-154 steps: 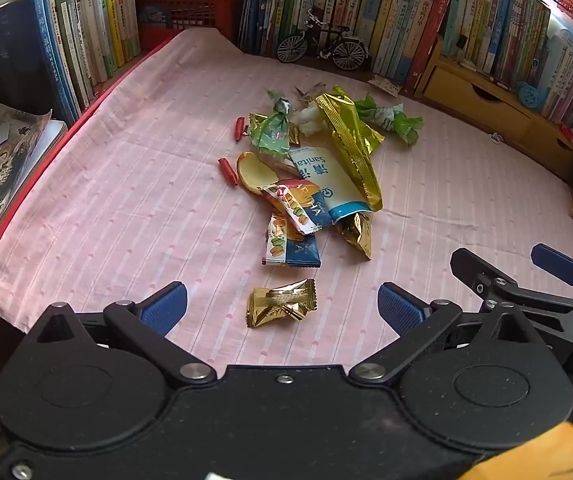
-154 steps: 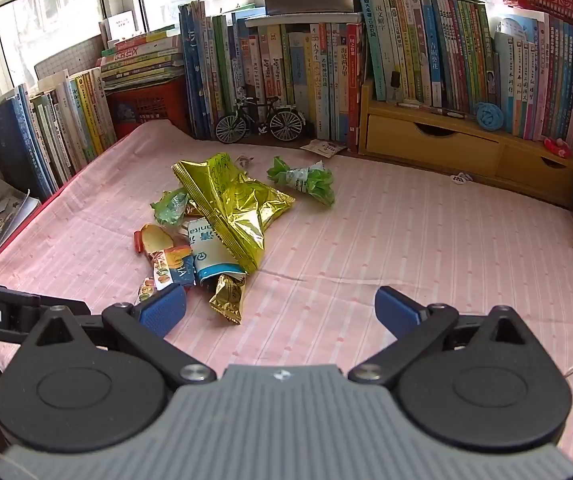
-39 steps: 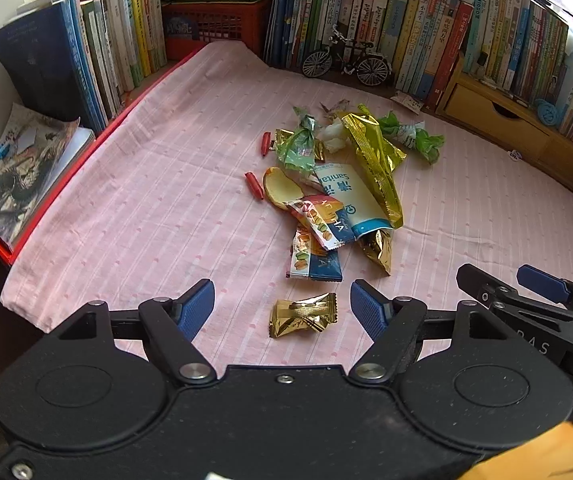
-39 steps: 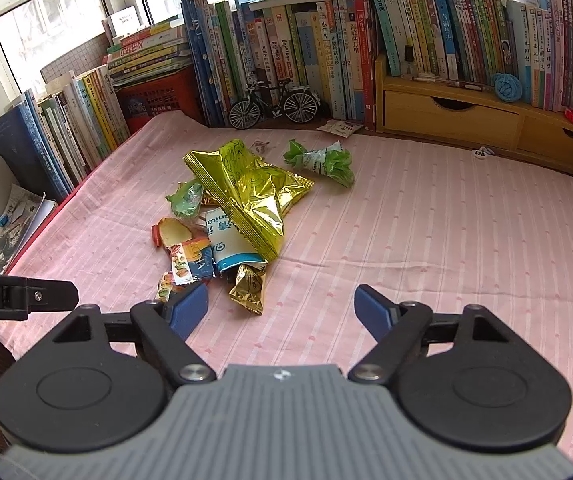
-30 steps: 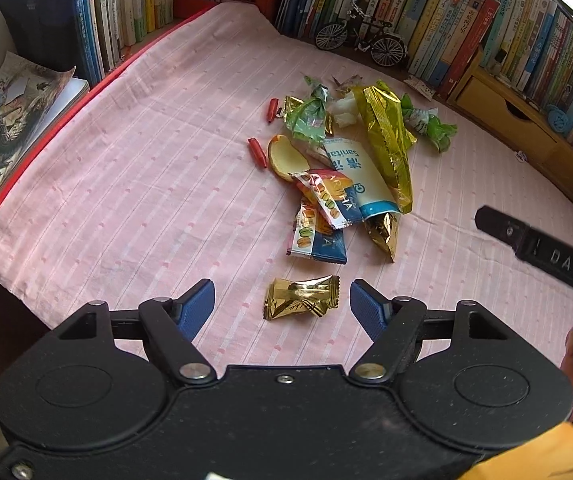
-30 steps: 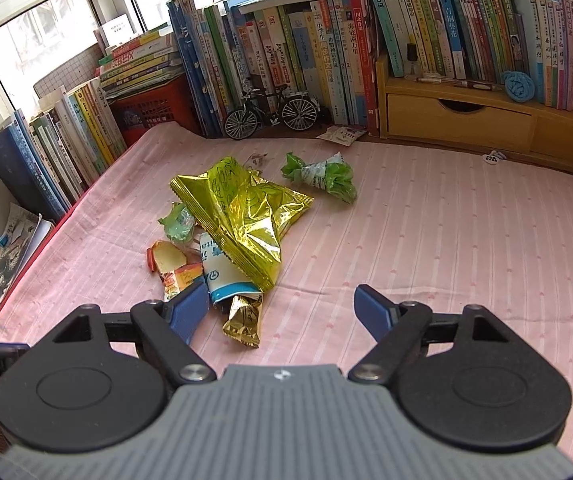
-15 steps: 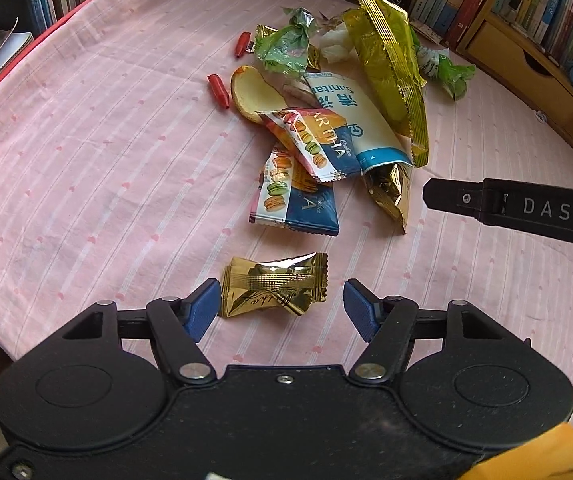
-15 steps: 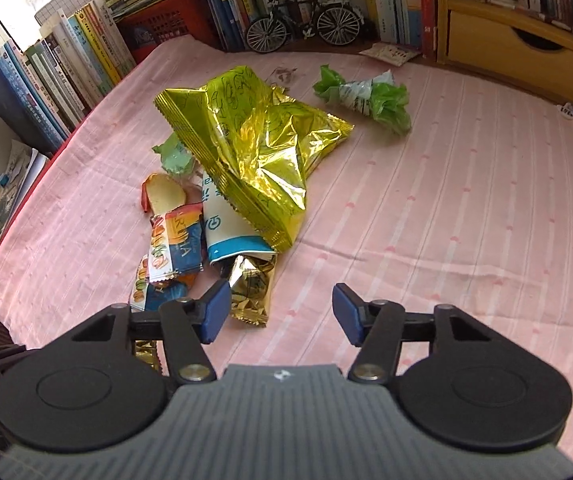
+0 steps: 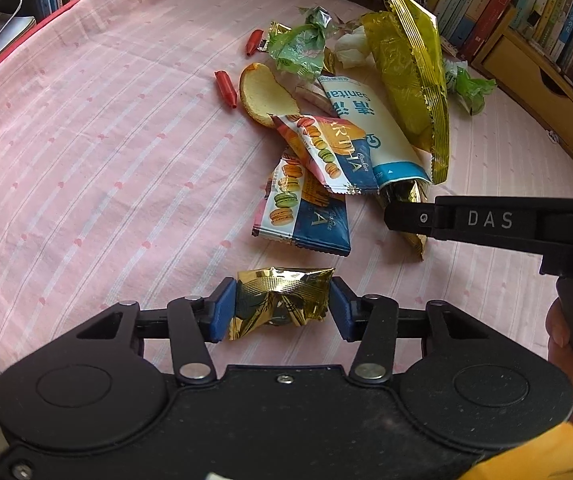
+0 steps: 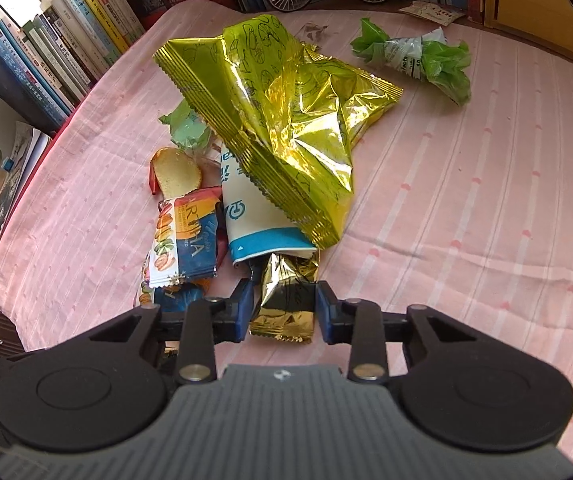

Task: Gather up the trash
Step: 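Grasp a gold candy wrapper with the left tool while the right tool grasps another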

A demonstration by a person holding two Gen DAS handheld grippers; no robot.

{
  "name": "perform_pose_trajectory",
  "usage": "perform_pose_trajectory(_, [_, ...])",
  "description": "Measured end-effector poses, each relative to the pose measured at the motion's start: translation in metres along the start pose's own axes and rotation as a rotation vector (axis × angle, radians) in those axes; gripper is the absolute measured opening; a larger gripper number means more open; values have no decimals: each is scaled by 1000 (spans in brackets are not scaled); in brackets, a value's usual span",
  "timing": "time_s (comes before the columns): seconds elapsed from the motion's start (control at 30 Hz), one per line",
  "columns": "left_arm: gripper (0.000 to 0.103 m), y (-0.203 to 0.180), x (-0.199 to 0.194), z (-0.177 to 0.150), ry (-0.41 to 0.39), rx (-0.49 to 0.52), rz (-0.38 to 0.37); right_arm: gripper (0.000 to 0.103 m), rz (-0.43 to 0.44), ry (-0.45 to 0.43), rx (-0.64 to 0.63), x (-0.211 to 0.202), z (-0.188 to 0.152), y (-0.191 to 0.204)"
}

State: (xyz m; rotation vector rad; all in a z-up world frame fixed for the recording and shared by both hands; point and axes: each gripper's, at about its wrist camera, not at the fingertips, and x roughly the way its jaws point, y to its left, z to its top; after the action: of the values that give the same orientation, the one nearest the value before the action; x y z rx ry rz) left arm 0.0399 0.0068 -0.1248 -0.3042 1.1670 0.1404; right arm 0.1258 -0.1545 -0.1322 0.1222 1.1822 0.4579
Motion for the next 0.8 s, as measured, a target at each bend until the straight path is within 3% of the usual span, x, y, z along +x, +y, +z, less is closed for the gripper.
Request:
perform_pose_trajectory(0.1, [32,-2,-11,-5,-28,20,12,37,-8,0,20,-6,-10,0])
perform_pose_trajectory(0.17, [13,-2,-15,-8,-35,26,9,36,-12,-1,26,-10,-17,2])
perform_pose_trajectory(0.4, [13,4,-28,-20,-47,46,-8,36,-96,-58,13,-29,-38,15])
perform_pose_trajectory(0.47, [13,5,-33,-24,-54,63,-23,44,-131,-82,18,-38,-44,18])
perform_pose_trajectory(0.5, [13,5,-35,-26,-54,72,-27,57,-146,-92,24,-41,-46,18])
perform_pose_trajectory(0.57, [13,4,-39,-30,-56,89,-32,64,-148,-111,47,-50,-53,15])
perform_pose_trajectory(0.8, [13,2,-53,-43,-70,130,-45,65,-228,-119,158,-61,-71,1])
